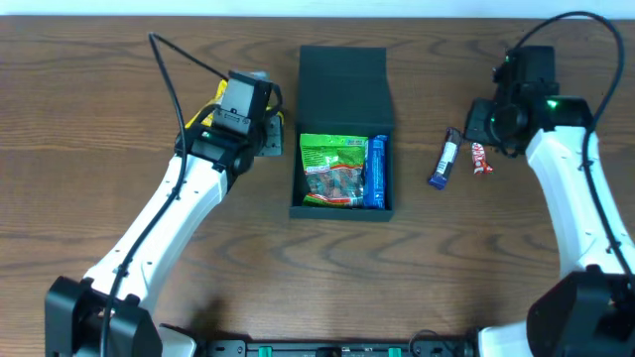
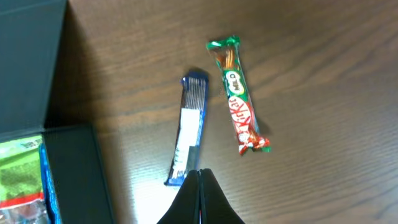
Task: Pack container
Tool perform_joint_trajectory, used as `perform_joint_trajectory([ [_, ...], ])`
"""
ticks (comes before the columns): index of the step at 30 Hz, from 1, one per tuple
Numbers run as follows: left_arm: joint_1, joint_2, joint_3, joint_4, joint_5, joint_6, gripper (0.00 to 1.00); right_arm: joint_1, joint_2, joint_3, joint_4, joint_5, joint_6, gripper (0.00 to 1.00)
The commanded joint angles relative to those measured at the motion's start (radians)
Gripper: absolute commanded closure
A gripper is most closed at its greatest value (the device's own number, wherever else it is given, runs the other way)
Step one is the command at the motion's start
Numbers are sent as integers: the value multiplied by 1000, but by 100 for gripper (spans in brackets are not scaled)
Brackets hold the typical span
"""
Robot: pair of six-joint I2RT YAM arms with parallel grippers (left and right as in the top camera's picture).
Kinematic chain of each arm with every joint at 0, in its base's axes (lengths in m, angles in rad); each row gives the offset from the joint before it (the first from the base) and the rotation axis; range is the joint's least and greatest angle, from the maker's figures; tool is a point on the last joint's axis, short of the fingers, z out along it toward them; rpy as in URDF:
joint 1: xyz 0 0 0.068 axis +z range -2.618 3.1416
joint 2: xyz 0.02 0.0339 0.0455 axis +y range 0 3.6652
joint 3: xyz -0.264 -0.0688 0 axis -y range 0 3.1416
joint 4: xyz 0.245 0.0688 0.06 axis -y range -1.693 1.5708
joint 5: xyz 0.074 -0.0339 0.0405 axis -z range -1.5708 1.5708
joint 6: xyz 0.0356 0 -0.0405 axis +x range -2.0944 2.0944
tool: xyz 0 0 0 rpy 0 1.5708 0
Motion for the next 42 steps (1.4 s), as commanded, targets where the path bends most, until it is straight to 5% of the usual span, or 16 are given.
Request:
perform_joint_trajectory([
  [1,20,78,10,63,-209,148,62,-13,-4,-3,-8,-55,-23,98],
  [4,97,166,10,150,-200,169,57,-11,-4,-3,-26,-55,-50,98],
  [5,140,204,10,184,-168,171,40,-11,-4,-3,-32,-58,-56,98],
  [6,174,230,10,208,-131,193,11,-11,-4,-3,-39,-58,-56,98],
  [7,219,261,10,233,-67,247,5,-11,-4,-3,-43,-58,-63,98],
  [15,369,348,10,301,231,438,5,-11,-4,-3,-28,-58,-78,99],
  [28,352,483,10,355,223,524,0,-10,-4,-3,-23,-58,-77,98],
  [36,352,486,13,357,200,447,57,-10,-4,-3,-23,-58,-78,99],
  [42,352,407,31,328,197,356,71,-13,-4,-3,-23,-57,-78,98],
])
